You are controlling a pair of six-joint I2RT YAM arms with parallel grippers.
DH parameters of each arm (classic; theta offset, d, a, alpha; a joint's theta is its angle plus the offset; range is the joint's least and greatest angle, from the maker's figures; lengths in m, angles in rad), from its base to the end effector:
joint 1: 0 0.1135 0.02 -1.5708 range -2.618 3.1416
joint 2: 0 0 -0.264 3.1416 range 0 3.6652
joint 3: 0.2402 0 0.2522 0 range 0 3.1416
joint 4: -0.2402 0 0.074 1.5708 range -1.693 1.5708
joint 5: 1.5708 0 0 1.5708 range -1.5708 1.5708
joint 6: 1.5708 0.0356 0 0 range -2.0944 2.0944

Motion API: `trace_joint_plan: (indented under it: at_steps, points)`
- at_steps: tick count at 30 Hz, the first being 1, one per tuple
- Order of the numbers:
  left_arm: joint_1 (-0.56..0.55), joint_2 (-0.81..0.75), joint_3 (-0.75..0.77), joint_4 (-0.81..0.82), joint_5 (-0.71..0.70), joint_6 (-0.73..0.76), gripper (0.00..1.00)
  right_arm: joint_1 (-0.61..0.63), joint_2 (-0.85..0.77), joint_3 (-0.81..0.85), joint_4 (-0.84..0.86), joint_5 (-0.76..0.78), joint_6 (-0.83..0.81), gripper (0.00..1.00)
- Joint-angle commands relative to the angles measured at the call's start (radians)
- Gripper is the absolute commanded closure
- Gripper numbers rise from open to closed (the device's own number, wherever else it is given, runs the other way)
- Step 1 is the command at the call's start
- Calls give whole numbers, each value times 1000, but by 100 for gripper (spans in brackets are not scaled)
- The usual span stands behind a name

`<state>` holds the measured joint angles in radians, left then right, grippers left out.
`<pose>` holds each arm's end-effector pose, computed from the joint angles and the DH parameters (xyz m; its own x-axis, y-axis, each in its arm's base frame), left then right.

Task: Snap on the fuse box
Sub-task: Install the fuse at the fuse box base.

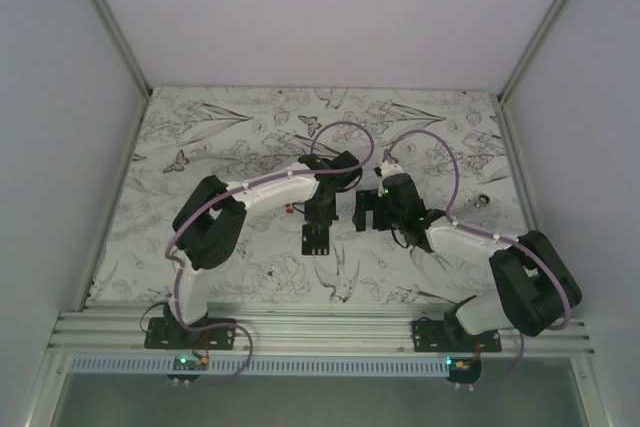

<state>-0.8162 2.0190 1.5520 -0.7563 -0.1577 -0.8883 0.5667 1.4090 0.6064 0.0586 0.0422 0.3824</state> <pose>0.2899 -0.3002 0.1921 -0.9361 -0.1231 -0.3294 -0.0691 0.9828 -0.1711 0.2298 0.1445 0.1654 -0.7205 -0.0165 -0.6933 -0.2601 0.9332 0.2480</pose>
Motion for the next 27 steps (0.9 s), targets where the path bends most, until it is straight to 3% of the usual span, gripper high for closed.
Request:
trace_joint_plan:
  at_steps: [1, 6, 20, 27]
  points:
    - [5, 27, 5, -40, 4, 8, 91, -5, 5, 38, 6, -8, 10, 0]
    - [3, 33, 1, -39, 6, 4, 100, -6, 7, 39, 6, -9, 10, 0]
    - [-29, 137, -79, -39, 30, -61, 100, -5, 9, 39, 6, -11, 9, 0]
    - [-29, 37, -71, -39, -3, -57, 100, -5, 5, 40, 6, -14, 10, 0]
